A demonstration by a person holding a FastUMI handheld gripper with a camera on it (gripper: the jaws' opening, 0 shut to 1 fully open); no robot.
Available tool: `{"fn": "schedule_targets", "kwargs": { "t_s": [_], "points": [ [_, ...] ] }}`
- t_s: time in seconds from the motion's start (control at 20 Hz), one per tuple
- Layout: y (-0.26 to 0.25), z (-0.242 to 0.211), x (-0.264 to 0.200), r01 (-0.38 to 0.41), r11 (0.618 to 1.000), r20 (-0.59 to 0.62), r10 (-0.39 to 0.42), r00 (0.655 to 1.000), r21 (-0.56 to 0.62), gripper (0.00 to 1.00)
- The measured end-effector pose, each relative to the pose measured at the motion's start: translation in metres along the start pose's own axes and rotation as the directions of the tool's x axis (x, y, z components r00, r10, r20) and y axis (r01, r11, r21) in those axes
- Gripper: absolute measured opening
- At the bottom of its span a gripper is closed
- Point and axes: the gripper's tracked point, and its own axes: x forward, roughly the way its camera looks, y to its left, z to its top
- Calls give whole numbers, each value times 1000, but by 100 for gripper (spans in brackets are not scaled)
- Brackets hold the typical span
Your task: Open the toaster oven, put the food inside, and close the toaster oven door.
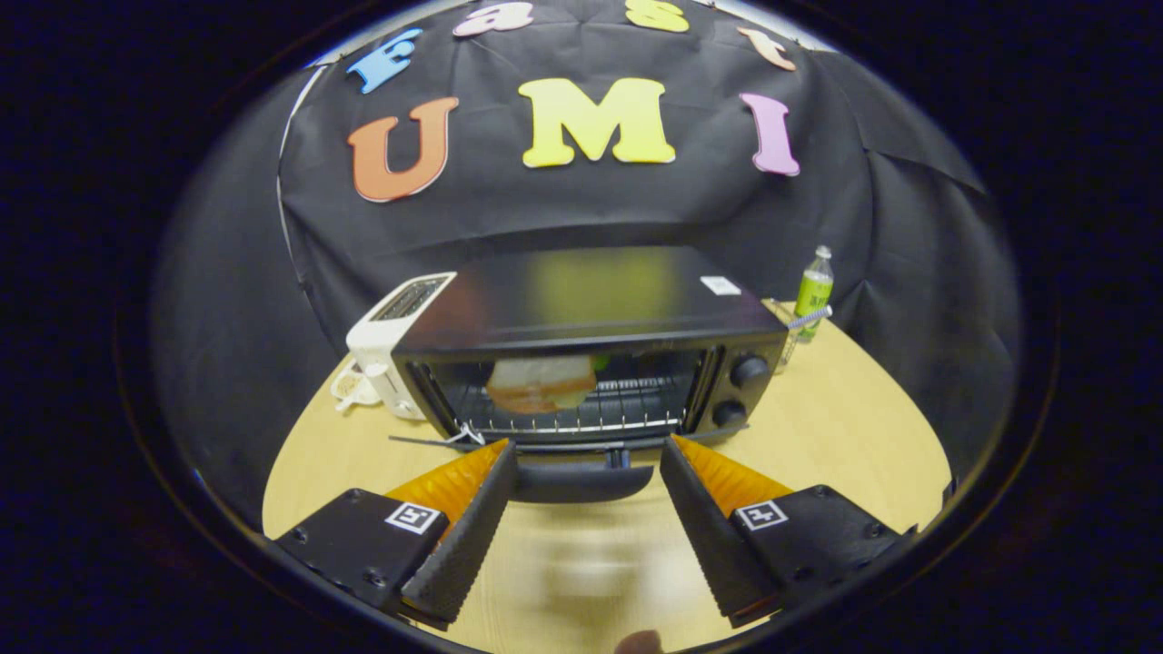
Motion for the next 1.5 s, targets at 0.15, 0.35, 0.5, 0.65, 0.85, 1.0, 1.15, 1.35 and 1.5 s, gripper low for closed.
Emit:
{"fn": "schedule_targets", "kwargs": {
  "t_s": [0.15,0.35,0.5,0.65,0.85,1.0,1.15,1.35,1.5],
  "points": [
    [-4,31,-18,-1,1000,58,1,998,1,100],
    [-2,71,-57,-23,999,145,26,989,-23,100],
    [-4,121,-104,-33,999,251,31,968,6,100],
    [-7,161,-150,-51,999,338,43,940,15,100],
    [-8,181,-204,-53,998,411,58,910,-22,100],
    [-4,172,-237,-60,998,425,66,903,-26,100],
    [-4,159,-262,-62,998,439,66,896,-22,100],
    [-4,145,-284,-62,998,450,61,891,-12,100],
    [-3,138,-286,-79,997,433,69,899,6,100]
  ]
}}
